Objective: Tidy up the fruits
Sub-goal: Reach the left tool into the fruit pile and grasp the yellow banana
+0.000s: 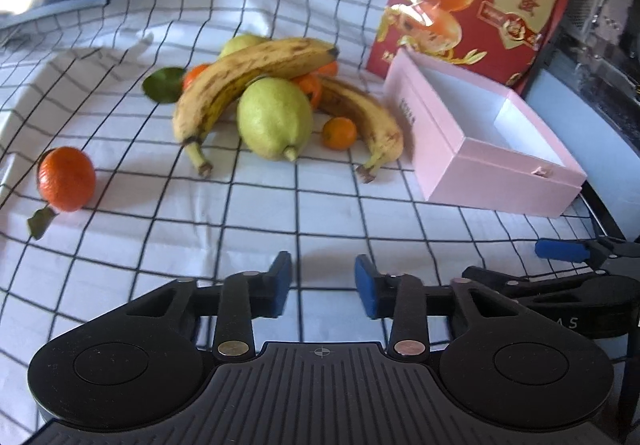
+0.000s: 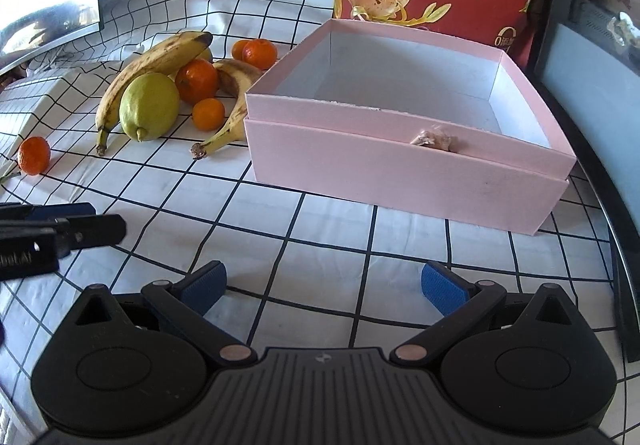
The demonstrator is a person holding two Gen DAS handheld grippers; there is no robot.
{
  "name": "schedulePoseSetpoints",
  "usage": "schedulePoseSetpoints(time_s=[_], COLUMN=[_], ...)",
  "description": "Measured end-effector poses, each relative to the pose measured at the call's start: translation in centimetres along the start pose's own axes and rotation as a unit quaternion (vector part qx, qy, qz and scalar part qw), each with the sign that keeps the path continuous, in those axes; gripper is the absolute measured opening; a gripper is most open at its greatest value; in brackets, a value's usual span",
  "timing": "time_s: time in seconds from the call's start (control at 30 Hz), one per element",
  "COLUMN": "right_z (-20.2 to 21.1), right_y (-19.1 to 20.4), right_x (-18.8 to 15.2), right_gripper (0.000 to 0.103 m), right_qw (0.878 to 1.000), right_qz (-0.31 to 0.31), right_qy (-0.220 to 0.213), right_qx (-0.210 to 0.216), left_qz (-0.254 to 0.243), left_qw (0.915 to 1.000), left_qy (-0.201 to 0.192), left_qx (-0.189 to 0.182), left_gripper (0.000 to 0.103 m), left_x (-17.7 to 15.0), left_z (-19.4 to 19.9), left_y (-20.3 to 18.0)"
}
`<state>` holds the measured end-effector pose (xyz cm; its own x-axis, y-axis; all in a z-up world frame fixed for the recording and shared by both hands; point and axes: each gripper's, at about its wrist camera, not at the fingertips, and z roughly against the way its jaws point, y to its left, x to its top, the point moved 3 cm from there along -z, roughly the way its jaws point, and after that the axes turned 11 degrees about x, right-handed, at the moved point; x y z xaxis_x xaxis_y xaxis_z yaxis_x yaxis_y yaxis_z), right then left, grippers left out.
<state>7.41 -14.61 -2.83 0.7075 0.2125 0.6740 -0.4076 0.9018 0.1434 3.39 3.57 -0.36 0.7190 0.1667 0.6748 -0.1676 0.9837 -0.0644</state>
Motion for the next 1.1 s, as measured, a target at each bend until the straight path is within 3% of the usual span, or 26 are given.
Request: schedulePoseSetpoints(time_s=[0.13, 0.27, 0.33, 0.5, 0.67, 0.87, 0.97, 1.1], right_z=[-0.1, -0.4, -0.4, -0.4, -1.4, -1.9, -2.2, -2.4], right_y=[0.2, 1.5, 2.8, 7.0, 9.6, 11.1, 11.6, 11.8], right_x=[-0.1, 0.3, 0.8, 3.1, 4.4, 4.7, 4.8, 5.6], right_gripper=[0.103, 0.103, 0.097, 0.097, 0.097, 0.097, 0.097, 0.097], right_qw=[1.000, 1.000, 0.999, 0.993, 0.990, 0.988, 0.986, 0.984], right_qz=[0.010, 0.028, 0.045, 0.100, 0.118, 0.129, 0.142, 0.163], right_qy=[-0.011, -0.007, -0.006, -0.026, -0.027, -0.029, -0.032, -0.047], right_qx=[0.004, 0.006, 0.016, 0.053, 0.074, 0.085, 0.076, 0.056], left_qz=[0.017, 0.039, 0.048, 0.064, 0.093, 0.159, 0.156, 0.126], left_qw=[0.9995, 0.9989, 0.9987, 0.9964, 0.9840, 0.9806, 0.9812, 0.9887], left_qy=[0.020, 0.011, 0.000, -0.029, -0.046, -0.008, -0.016, -0.029], left_qx=[-0.018, -0.023, -0.014, 0.047, 0.145, 0.114, 0.113, 0.076], left_gripper=[0.036, 0.036, 0.036, 0.036, 0.036, 0.036, 0.036, 0.036], left_x=[0.0, 0.9, 1.6, 3.6, 4.8, 5.7, 6.2, 6.8], left_z=[0.5, 1.6, 2.4, 3.7, 3.8, 1.5, 1.7, 1.9], left_y=[1.4, 3.2, 4.2, 7.5, 12.0, 15.8, 15.8, 14.4])
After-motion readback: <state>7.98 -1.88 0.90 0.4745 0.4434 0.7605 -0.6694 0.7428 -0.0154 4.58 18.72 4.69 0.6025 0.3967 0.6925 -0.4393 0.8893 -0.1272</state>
